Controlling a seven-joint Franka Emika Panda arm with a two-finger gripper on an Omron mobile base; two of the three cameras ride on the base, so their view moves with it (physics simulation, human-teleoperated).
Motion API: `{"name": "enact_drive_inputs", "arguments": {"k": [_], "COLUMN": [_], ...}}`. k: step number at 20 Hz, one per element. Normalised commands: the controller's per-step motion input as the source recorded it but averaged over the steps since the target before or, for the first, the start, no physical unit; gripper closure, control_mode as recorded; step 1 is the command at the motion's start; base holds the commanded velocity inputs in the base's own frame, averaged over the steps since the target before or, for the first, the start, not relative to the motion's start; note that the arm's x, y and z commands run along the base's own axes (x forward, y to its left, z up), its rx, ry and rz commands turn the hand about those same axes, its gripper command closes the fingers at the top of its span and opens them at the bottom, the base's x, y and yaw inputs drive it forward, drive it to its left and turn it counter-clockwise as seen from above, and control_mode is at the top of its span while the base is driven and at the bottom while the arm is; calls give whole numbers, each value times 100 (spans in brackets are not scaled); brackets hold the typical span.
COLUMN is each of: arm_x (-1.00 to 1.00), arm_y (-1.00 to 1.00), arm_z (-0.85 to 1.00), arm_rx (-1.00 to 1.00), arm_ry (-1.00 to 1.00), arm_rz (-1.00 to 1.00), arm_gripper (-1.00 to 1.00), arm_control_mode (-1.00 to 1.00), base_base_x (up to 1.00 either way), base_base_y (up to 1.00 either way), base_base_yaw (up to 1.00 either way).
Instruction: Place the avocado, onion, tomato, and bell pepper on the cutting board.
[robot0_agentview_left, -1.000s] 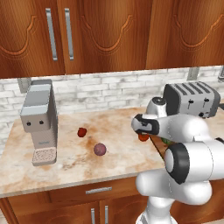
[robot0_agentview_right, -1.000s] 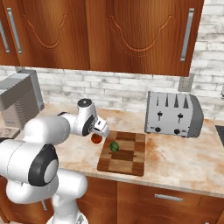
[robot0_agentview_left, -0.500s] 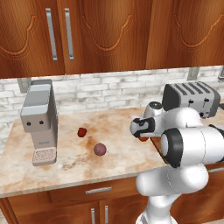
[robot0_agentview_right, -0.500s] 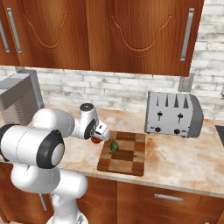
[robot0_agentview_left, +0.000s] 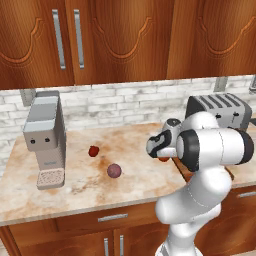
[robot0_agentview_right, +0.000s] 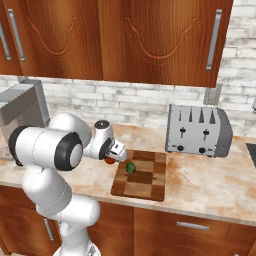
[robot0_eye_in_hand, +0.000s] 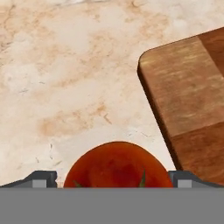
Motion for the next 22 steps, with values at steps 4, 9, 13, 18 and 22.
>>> {"name": "enact_drive_inputs", "arguments": {"k": [4,9,13,18,22], "arm_x": [20,5,-6,-2,0], "arm_y": [0,0,0,-16,-46], "arm_z": [-28,-16,17,52,32], "arm_rx": [0,0,0,0,0], "arm_ry": [2,1,0,-6,-3], "arm_rz": [0,0,0,0,0], "arm_gripper": [100,100,100,100,100], "arm_control_mode": [-100,-100,-100,-100,-100], "base_base_x": [0,0,0,0,0], "base_base_y": [0,0,0,0,0], "base_base_yaw": [0,0,0,0,0]}}
